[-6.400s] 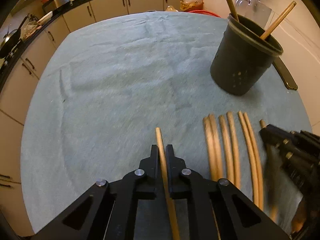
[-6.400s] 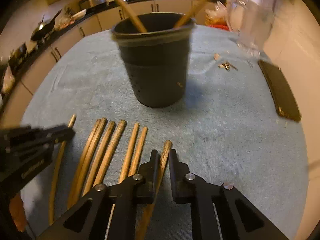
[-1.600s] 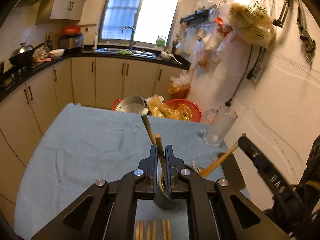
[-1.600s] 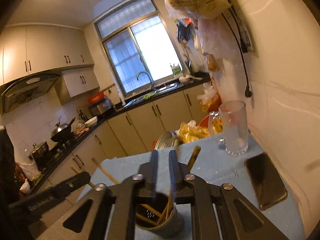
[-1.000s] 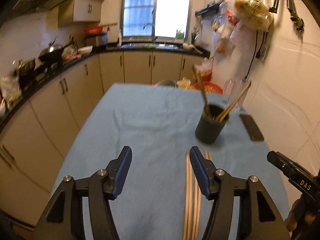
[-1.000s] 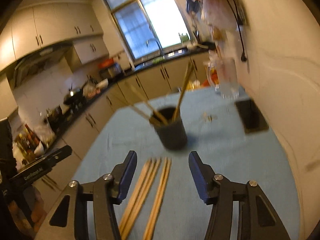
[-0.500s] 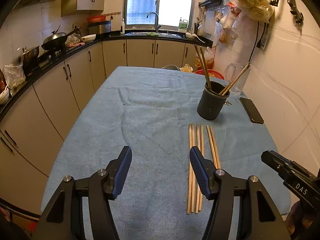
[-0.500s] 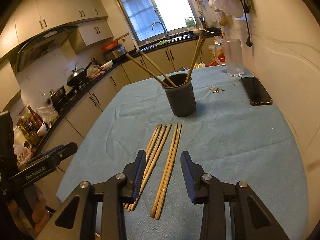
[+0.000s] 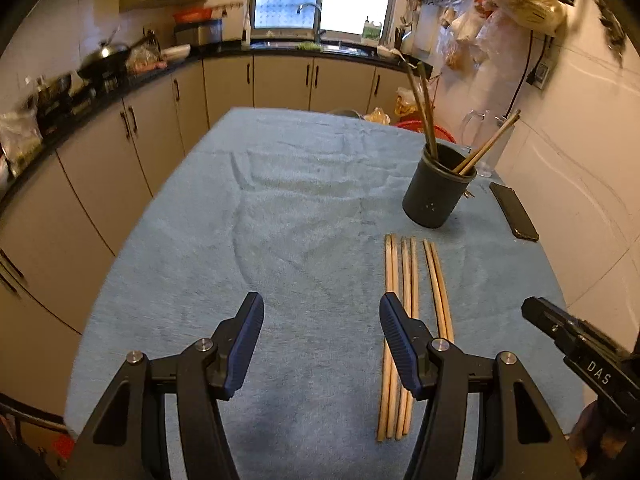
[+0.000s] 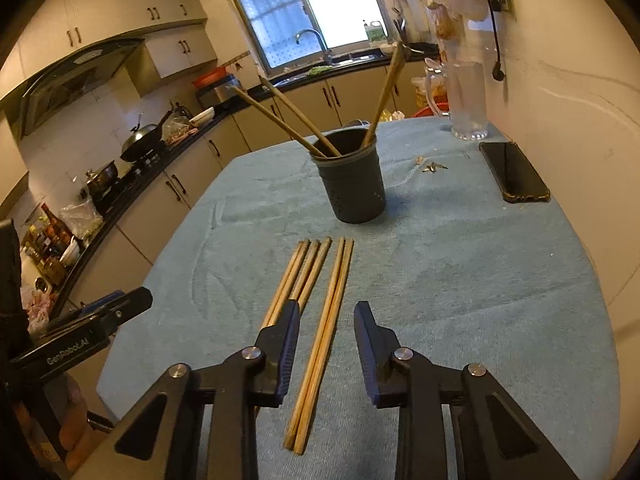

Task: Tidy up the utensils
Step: 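Move the right tool back over the loose chopsticks and close on one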

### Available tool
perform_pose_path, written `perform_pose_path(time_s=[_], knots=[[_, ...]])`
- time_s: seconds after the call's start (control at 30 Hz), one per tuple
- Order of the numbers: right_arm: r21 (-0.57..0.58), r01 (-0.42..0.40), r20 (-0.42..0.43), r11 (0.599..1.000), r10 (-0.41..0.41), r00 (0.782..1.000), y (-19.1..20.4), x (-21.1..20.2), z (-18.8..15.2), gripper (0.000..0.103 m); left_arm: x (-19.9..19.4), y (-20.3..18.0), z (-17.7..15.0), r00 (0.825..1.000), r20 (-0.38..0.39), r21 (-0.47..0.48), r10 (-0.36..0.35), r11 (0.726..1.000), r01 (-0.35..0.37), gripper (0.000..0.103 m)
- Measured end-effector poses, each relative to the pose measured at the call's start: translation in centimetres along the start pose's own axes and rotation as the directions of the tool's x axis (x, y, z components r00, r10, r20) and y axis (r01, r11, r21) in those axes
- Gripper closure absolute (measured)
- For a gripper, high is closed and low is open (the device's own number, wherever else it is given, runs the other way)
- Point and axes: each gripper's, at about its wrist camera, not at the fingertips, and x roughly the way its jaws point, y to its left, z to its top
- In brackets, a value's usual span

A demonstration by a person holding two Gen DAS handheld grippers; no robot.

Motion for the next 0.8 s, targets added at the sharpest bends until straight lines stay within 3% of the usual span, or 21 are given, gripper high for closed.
perform_pose_path(time_s=[0.3, 0.43, 0.57, 0.8], knots=[[0.007, 0.021, -0.056, 1.0, -0.021, 0.998, -0.7, 4.0, 1.5, 0.075, 3.3, -0.4, 1.7, 0.998, -0.05, -0.004, -0.034, 0.999, 0.034, 0.042], [0.013, 0.018, -0.099, 1.0, -0.016, 0.995, -0.8, 6.6, 2.3, 0.081, 5.6, -1.2, 2.1, 0.996, -0.084, 0.012, -0.034, 0.999, 0.035, 0.042], [0.032, 0.002, -0.165, 0.999, 0.003, 0.986, -1.3, 10.1, 3.2, 0.083, 8.0, -2.1, 2.6, 0.991, -0.131, 0.039, -0.024, 0.999, 0.029, 0.042], [0.028, 0.045, -0.259, 0.999, -0.036, 0.965, -1.7, 14.8, 5.2, 0.084, 11.3, -2.3, 3.5, 0.98, -0.194, 0.035, -0.042, 0.998, 0.05, 0.042]])
